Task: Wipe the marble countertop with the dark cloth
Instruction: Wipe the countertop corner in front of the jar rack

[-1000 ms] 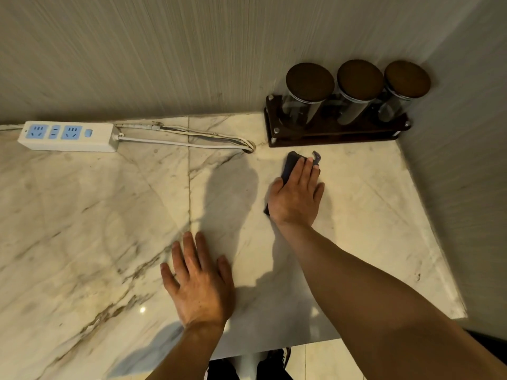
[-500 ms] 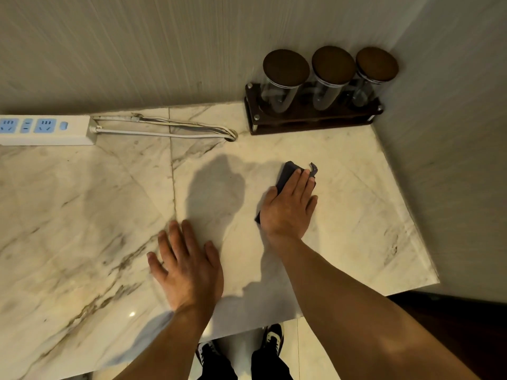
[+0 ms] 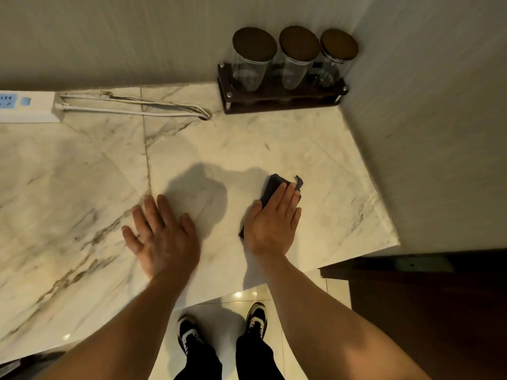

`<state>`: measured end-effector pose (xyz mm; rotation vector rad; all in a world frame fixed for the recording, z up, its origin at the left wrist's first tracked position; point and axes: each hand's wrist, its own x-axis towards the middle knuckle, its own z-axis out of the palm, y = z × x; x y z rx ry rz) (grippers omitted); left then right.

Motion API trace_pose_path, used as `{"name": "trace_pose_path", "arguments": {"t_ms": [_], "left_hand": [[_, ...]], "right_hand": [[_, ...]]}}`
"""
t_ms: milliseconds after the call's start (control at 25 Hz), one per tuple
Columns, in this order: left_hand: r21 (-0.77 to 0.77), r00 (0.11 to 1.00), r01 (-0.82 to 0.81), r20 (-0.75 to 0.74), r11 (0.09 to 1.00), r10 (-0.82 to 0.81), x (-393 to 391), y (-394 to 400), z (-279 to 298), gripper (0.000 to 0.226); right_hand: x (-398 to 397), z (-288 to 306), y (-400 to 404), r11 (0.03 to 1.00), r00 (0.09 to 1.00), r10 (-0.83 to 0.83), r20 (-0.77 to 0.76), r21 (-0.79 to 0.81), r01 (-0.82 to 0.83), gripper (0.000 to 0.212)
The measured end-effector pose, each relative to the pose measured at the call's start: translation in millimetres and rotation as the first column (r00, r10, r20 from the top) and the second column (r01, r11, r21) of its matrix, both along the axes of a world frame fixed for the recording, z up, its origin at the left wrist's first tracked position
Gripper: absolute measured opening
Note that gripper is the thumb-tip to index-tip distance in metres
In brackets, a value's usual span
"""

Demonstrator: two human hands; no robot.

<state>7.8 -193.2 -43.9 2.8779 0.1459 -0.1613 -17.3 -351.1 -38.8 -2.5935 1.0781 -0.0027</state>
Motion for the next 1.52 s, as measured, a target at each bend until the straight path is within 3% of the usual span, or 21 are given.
{"name": "trace_pose_path", "arguments": {"t_ms": [440, 640, 960, 1160, 1520], "left_hand": [[-0.090, 1.000, -0.021, -0.005, 0.996, 0.021, 7.5, -2.6, 10.6, 0.055], [-0.005, 0.954, 0.291, 0.081, 0.957, -0.290, 3.3, -31.9, 18.4, 0.053], [-0.026, 0.928, 0.369, 0.061, 0.929, -0.367, -8.2, -82.6, 7.8, 0.059], [-0.054, 0.959, 0.283, 0.043, 0.958, -0.281, -8.9, -93.7, 1.4, 0.058], [0.008, 0.960, 0.278, 0.043, 0.960, -0.278, -12.9, -96.1, -0.9, 0.061]], "right_hand": [[-61.7, 0.2, 2.1, 0.997, 0.996, 0.084, 0.022, 0.000, -0.084, 0.073], [-82.8, 1.6, -26.1, 0.946, 0.946, 0.324, 0.012, -0.018, -0.324, 0.071], [-92.8, 1.0, -96.2, 0.664, 0.669, 0.742, -0.042, -0.092, -0.742, 0.066], [-84.8, 4.1, -122.0, 0.508, 0.513, 0.854, -0.087, -0.075, -0.858, 0.067], [-56.9, 7.2, -156.7, 0.253, 0.258, 0.952, -0.163, -0.055, -0.966, 0.067]]}}
